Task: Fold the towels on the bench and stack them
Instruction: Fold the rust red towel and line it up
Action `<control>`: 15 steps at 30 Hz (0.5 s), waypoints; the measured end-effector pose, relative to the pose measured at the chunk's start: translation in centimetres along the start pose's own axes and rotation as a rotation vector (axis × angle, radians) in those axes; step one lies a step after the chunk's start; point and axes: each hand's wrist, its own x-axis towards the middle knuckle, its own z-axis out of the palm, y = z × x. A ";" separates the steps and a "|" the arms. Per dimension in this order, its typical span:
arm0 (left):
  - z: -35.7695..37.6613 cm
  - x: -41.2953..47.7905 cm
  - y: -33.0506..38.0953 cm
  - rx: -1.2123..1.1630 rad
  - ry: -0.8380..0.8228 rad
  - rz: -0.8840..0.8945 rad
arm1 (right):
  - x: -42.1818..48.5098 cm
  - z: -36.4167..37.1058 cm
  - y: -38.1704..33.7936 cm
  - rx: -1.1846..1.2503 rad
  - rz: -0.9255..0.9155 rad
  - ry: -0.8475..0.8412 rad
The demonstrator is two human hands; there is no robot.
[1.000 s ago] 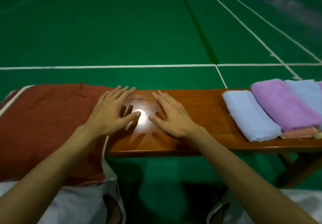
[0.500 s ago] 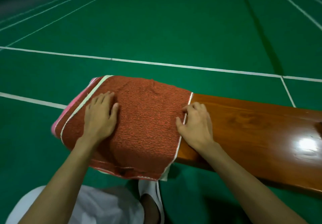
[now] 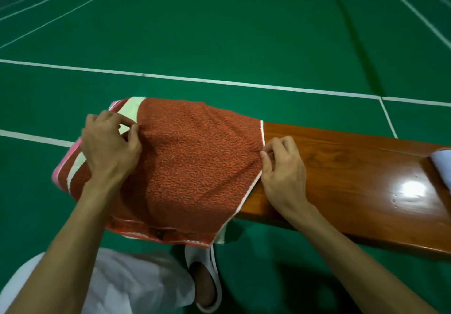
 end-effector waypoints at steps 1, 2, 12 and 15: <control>-0.2 -0.2 0.8 -0.017 -0.022 0.026 | -0.2 -0.9 0.6 0.001 -0.001 -0.002; -0.3 -0.5 1.7 -0.042 -0.049 0.053 | -0.2 -1.8 1.3 -0.001 0.006 -0.001; 4.2 -5.8 14.6 -0.216 -0.324 0.340 | 1.6 -12.9 13.2 0.132 0.716 0.140; 6.1 -7.4 17.5 -0.185 -0.376 0.380 | 1.8 -15.2 15.3 0.210 0.790 0.217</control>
